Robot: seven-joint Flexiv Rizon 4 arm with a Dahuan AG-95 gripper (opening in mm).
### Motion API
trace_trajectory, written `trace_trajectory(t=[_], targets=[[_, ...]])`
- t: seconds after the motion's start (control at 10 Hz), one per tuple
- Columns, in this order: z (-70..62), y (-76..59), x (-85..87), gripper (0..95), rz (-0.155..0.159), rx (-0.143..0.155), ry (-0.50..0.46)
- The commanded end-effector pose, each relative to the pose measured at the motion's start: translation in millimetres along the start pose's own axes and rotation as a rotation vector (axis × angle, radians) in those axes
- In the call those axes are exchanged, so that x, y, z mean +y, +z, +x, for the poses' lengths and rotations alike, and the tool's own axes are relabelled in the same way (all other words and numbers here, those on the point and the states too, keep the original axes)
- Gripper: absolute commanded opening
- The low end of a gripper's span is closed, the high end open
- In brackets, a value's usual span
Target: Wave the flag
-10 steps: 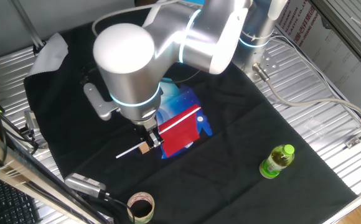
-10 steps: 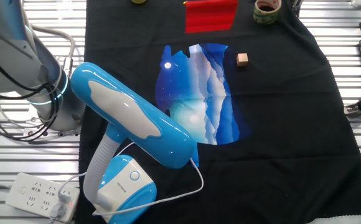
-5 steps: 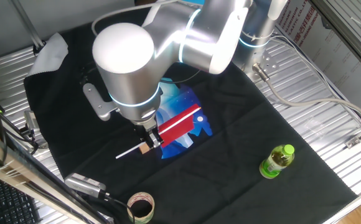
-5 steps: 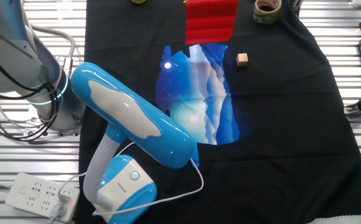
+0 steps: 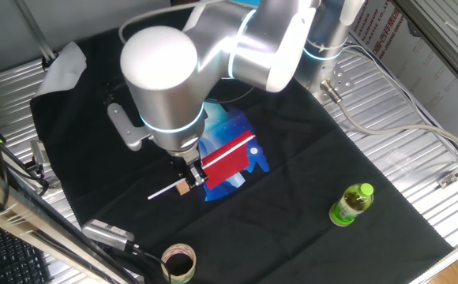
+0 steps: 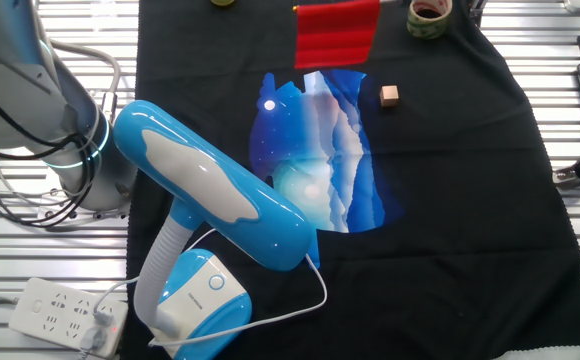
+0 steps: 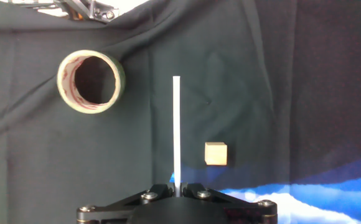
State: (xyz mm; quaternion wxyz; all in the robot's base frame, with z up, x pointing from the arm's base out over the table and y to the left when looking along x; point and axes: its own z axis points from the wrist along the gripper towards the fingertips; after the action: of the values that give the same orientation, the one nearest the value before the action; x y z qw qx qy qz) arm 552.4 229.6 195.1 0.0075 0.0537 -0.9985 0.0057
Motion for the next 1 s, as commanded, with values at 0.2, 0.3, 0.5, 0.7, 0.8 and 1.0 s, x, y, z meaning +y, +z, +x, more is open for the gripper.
trace_trajectory(t=[0.2,0.3,0.5,0.7,0.8,1.0], targets=[[10.9,24.0,-7.0,0.0,0.001,-0.019,-0.001],[12.8,31.8,-9.1,0.0,0.006,-0.022,-0.001],[18.2,50.8,-10.8,0.0,0.006,-0.039,-0.001],[21.6,62.7,-10.6,0.0,0.011,-0.051,-0.002],[23.0,67.7,-10.8,0.0,0.011,-0.056,-0.005],[22.4,74.0,-11.6,0.0,0.018,-0.051,-0.005]])
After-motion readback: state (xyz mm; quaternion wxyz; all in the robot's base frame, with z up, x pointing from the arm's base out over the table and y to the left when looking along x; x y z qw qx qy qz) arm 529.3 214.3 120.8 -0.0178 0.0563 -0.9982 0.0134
